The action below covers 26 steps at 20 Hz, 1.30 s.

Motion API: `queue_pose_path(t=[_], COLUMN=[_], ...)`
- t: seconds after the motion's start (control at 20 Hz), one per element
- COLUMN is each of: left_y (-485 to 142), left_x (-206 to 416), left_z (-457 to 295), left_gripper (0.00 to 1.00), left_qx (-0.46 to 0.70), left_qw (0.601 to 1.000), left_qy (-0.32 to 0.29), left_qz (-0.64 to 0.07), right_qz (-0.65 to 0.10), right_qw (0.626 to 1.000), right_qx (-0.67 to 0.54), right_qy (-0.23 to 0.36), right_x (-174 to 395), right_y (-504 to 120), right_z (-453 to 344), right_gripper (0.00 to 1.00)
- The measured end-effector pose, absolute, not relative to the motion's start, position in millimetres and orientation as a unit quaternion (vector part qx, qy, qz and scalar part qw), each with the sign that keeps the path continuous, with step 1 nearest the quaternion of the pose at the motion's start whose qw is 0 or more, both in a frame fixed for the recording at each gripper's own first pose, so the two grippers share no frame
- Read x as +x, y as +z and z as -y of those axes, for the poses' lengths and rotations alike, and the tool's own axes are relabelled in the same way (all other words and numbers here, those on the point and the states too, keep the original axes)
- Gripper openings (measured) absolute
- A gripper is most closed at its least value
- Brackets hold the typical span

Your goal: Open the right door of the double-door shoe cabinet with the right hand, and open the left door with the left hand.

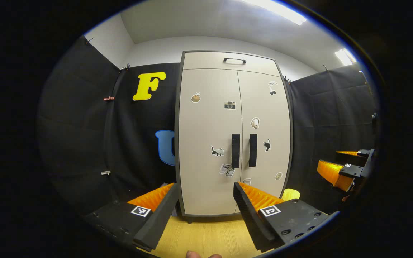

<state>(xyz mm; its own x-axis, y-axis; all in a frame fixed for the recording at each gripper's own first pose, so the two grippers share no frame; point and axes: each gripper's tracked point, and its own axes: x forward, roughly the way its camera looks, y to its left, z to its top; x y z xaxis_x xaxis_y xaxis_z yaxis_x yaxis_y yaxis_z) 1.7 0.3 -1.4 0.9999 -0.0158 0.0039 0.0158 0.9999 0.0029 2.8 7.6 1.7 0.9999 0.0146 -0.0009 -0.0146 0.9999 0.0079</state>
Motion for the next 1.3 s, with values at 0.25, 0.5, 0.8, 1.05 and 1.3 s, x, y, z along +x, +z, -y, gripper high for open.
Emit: queue_pose_path(t=[0.25,0.5,0.8,1.05,1.3], left_y=[-1.7,-1.0,-3.5,-15.3,-22.0], left_x=[2.6,4.0,9.5,12.7,19.0], left_z=[-1.3,-1.5,-1.1,-4.8,-14.5], left_gripper=[0.95,0.95,0.95,0.95,0.95], left_qx=[0.004,0.004,0.004,0.007,0.003], left_qw=[1.0,1.0,1.0,1.0,1.0], left_qy=[-0.005,-0.003,-0.002,0.001,0.005], left_qz=[0.001,0.004,0.001,-0.01,-0.017], right_qz=[0.0,-0.002,-0.009,0.001,0.009], right_qw=[1.0,1.0,0.999,0.999,0.998], right_qx=[0.026,0.024,0.033,0.035,0.053], right_qy=[0.005,0.005,0.025,0.037,0.045], right_x=[6.4,11.4,33.3,79.9,133.6], right_y=[4.8,5.0,13.5,34.1,43.0], right_z=[-4.8,-3.7,-21.7,-44.1,-73.1], right_gripper=[0.98,0.98,0.98,0.98,0.98])
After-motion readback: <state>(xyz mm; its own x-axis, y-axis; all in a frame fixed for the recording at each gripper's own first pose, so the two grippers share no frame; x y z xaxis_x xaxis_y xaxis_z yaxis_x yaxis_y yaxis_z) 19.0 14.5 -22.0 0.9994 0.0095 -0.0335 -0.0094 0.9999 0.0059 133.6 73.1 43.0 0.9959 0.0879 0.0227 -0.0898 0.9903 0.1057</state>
